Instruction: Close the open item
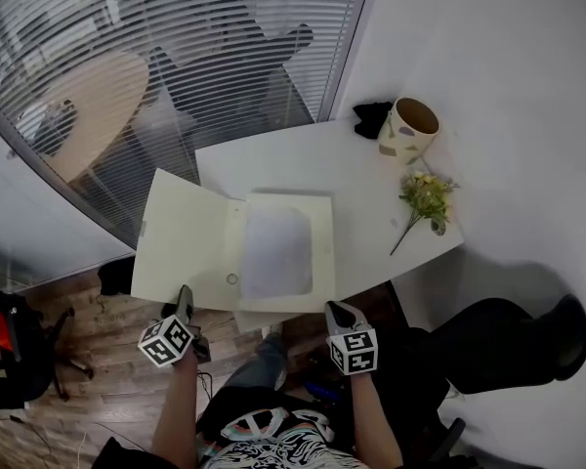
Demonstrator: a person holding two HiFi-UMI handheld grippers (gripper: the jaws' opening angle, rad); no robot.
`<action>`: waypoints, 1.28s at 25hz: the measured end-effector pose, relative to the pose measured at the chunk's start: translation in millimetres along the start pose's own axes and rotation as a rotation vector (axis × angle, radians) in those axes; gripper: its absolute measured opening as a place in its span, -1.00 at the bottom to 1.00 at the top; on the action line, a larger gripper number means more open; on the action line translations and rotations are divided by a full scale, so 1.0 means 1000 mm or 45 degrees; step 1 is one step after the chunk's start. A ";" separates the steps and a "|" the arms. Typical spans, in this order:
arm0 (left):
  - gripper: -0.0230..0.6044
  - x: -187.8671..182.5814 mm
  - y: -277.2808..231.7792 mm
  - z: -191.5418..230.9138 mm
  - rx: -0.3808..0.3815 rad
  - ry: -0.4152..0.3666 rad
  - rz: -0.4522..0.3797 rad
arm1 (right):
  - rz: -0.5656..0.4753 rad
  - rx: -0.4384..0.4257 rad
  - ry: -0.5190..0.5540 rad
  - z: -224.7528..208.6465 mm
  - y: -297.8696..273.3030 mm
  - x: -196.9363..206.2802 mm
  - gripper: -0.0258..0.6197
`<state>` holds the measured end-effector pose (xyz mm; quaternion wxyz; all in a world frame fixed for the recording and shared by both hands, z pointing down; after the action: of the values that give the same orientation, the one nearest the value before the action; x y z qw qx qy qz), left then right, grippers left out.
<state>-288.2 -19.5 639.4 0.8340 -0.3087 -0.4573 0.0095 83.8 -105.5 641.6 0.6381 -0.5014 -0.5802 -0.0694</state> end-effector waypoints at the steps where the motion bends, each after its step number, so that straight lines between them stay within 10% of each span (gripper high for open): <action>1: -0.39 -0.001 0.000 -0.001 0.008 -0.001 -0.011 | -0.010 -0.003 -0.006 0.000 0.000 0.001 -0.92; 32: -0.64 -0.015 0.011 -0.015 0.055 -0.121 -0.118 | 0.014 0.040 -0.044 -0.002 -0.002 0.002 -0.92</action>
<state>-282.9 -22.2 616.1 0.8174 -0.2682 -0.5098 -0.0046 84.1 -106.6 645.2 0.6362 -0.4957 -0.5892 -0.0480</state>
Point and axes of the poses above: the fingertips, and each gripper's own axes: y backward along the fingers, z to its left, x out of its underside, the point moved 1 cm from there along y, backward along the fingers, and after that the axes turned 9 degrees about -x, right-handed, at the moved point
